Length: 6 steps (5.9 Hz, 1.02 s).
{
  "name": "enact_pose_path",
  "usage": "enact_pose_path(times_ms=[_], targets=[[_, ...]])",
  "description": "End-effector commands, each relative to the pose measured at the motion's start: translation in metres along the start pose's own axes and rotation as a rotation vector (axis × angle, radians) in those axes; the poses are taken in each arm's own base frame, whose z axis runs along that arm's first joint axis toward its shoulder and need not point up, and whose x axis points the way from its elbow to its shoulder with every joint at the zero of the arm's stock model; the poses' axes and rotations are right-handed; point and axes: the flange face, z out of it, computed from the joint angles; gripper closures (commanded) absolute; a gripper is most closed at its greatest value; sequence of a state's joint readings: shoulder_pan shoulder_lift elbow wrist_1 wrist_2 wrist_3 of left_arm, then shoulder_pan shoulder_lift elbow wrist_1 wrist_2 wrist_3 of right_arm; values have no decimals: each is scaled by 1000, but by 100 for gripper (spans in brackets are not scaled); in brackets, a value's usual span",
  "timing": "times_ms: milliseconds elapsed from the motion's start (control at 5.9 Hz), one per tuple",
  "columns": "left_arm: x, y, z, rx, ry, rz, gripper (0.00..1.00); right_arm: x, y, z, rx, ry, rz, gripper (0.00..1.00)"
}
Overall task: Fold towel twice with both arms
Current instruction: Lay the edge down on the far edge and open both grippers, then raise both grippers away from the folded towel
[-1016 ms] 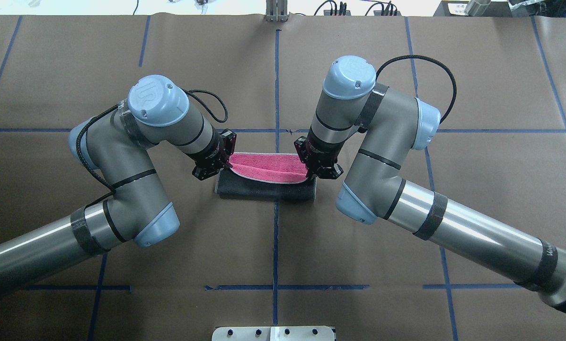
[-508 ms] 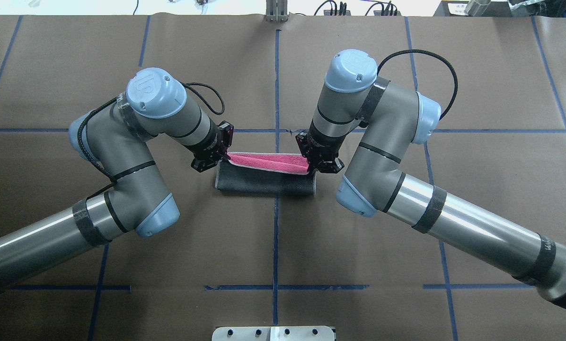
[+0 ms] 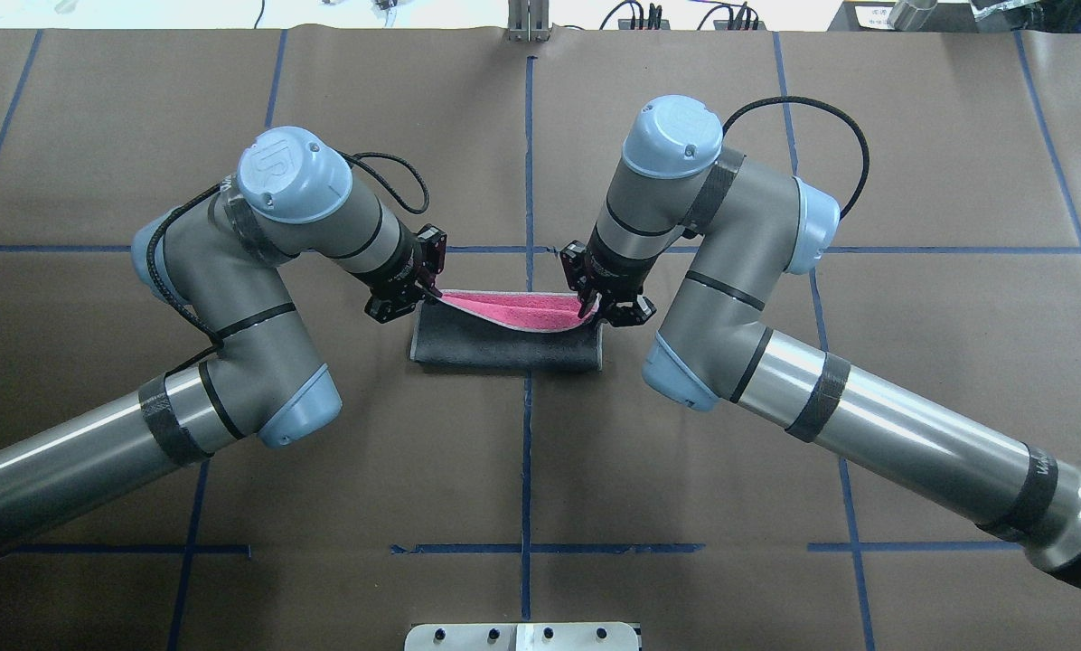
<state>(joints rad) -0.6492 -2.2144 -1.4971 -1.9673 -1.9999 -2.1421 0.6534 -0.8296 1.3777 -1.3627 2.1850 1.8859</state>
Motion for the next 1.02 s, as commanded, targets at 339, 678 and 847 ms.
enact_pose_path(times_ms=[339, 678, 847], targets=[[15, -27, -17, 50, 105, 152, 0, -10, -67, -53, 158, -105, -71, 0], [17, -37, -49, 69, 141, 343, 0, 11, -100, -99, 200, -158, -97, 0], [-11, -46, -65, 89, 147, 521, 0, 60, -108, -115, 219, -166, -221, 0]])
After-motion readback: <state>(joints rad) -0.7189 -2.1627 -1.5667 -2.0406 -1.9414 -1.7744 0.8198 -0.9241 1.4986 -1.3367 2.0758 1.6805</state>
